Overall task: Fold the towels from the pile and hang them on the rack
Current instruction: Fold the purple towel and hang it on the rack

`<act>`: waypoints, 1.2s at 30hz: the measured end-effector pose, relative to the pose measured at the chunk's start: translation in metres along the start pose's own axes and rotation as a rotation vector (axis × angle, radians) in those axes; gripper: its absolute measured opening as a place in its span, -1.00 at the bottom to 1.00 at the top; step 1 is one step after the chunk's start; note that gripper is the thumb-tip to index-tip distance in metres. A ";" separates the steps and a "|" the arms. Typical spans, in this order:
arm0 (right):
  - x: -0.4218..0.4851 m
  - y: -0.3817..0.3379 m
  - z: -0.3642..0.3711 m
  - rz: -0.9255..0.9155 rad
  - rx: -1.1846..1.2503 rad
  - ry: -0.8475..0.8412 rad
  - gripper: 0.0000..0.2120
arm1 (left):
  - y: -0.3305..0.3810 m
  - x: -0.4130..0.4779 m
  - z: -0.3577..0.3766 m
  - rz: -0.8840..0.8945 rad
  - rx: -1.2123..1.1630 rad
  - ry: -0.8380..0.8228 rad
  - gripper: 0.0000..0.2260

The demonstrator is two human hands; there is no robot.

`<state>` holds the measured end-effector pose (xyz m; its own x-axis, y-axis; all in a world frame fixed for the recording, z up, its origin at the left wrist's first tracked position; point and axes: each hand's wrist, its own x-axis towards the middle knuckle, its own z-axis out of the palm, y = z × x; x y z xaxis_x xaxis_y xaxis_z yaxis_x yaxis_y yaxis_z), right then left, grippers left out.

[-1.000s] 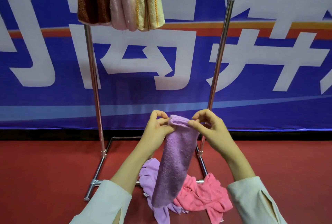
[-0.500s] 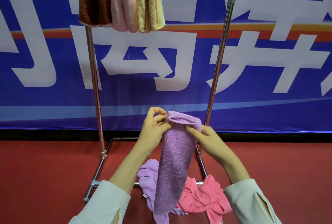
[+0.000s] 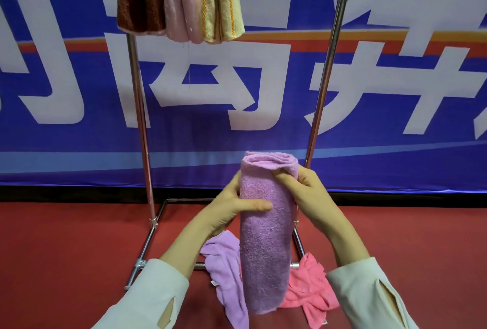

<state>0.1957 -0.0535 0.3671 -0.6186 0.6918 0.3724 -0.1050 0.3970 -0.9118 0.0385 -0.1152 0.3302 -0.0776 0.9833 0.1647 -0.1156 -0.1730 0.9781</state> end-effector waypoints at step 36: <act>0.026 0.063 -0.024 0.697 0.925 0.518 -0.58 | -0.003 0.004 -0.006 -0.185 -0.140 -0.024 -0.67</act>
<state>0.1920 0.0044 0.3232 -0.4071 0.8211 -0.4002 -0.5133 -0.5680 -0.6433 0.0330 -0.1110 0.3271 -0.0190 0.9998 -0.0115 -0.2622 0.0061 0.9650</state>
